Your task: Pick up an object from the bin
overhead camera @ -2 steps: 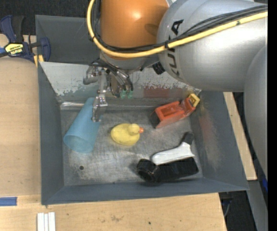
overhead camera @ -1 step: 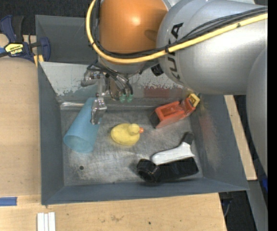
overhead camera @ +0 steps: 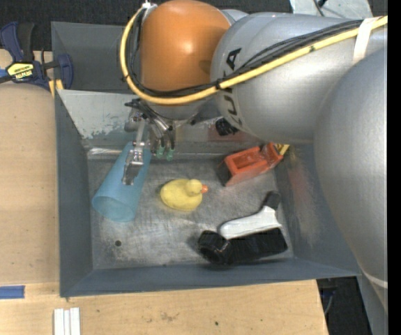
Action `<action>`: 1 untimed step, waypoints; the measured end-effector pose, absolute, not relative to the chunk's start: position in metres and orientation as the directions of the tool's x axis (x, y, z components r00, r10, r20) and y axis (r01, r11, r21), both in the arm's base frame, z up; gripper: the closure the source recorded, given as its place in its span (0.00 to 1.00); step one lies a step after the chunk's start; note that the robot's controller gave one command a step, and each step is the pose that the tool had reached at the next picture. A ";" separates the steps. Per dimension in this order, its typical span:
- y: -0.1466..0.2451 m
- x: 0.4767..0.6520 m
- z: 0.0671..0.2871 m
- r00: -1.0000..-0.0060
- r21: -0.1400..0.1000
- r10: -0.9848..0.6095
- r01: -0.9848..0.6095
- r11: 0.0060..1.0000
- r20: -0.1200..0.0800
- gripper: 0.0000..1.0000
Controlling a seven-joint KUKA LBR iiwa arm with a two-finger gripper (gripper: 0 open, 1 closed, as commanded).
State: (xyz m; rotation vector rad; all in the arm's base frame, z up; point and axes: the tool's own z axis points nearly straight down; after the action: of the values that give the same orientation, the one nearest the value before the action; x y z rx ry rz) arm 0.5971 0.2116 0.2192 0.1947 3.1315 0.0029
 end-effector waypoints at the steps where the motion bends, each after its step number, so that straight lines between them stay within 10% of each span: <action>1: 0.187 0.608 0.195 -0.999 0.001 0.042 0.042 0.999 -0.002 0.00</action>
Offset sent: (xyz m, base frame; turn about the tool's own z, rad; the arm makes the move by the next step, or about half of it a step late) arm 0.0248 -0.0310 -0.0484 -0.0062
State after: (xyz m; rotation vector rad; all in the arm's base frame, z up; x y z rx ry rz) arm 0.6077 0.1872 0.1947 0.0659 3.1390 0.0012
